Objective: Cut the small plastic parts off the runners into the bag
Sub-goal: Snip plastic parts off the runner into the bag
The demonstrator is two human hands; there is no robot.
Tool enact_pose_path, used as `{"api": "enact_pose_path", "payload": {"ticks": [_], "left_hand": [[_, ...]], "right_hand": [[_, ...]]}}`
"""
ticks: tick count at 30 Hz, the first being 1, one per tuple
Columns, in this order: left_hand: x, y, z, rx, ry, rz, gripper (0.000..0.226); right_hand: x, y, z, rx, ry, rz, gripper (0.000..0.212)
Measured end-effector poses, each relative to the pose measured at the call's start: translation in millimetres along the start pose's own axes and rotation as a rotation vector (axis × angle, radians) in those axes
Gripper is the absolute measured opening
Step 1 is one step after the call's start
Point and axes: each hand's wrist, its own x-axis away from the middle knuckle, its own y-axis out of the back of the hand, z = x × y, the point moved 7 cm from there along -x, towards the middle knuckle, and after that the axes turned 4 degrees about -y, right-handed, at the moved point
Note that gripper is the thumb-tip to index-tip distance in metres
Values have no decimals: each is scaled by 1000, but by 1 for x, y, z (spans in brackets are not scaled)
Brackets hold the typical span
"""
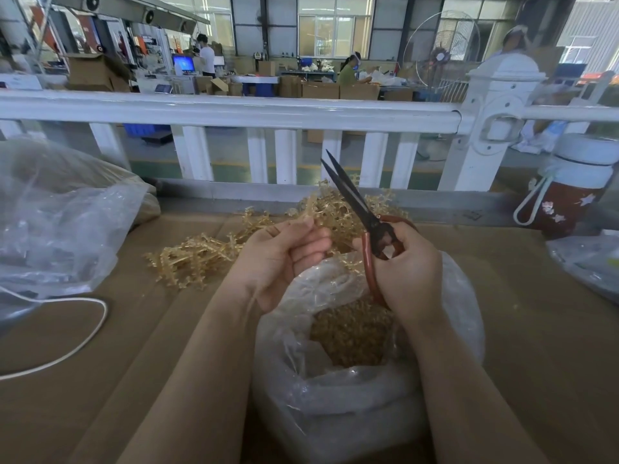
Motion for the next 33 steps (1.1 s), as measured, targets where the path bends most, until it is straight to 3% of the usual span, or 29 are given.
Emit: {"api": "enact_pose_path", "payload": {"ticks": [4, 8, 16, 23, 33], "left_hand": [[-2, 0, 0, 9, -48, -50, 27], [-2, 4, -4, 39, -97, -84, 19], [-2, 6, -12, 81, -205, -134, 24], [-1, 7, -11, 87, -201, -133, 19], [-1, 6, -4, 123, -147, -130, 16]], "right_hand": [[1, -3, 3, 130, 5, 63, 12], [1, -6, 3, 223, -8, 132, 22], [2, -12, 1, 231, -48, 252, 40], [5, -12, 9, 235, 8, 258, 58], [8, -13, 14, 322, 86, 278, 52]]}}
